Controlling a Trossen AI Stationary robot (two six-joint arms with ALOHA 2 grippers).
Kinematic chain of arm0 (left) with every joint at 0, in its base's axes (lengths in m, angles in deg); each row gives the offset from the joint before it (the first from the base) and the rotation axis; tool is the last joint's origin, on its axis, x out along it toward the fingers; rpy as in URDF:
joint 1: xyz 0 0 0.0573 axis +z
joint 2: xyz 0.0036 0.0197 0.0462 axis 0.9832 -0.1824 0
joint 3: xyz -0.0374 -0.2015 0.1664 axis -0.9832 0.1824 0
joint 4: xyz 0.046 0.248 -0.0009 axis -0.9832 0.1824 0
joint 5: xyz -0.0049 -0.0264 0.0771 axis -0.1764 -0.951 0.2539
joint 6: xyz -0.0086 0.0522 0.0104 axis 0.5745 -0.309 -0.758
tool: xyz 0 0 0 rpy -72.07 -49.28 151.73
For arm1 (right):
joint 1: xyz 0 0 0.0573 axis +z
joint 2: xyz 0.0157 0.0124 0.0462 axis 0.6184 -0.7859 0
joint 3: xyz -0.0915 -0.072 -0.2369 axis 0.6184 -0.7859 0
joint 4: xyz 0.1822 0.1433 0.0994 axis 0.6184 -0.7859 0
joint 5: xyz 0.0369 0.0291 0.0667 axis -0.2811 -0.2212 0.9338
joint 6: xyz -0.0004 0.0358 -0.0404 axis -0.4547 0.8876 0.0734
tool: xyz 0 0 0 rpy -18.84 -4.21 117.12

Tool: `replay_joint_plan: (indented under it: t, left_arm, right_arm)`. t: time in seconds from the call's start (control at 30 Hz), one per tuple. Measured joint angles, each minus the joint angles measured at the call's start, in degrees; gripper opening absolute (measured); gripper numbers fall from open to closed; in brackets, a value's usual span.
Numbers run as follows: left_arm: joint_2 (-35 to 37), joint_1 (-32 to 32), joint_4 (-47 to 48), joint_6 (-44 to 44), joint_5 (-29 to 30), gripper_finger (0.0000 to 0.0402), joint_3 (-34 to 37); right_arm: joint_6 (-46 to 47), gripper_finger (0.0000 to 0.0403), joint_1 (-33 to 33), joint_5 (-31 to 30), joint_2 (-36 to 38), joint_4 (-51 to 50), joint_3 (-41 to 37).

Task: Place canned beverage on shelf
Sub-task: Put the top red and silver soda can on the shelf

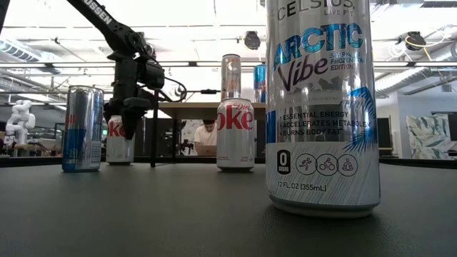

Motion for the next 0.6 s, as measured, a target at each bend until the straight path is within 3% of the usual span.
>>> replay_joint_plan:
  t: [0.6]
  left_arm:
    - [0.0, 0.0, 0.7, -0.2, -0.2, 0.0397, 0.0]
  right_arm:
    - [0.0, 0.0000, 0.0, 0.0, 0.0, 0.0, 0.0]
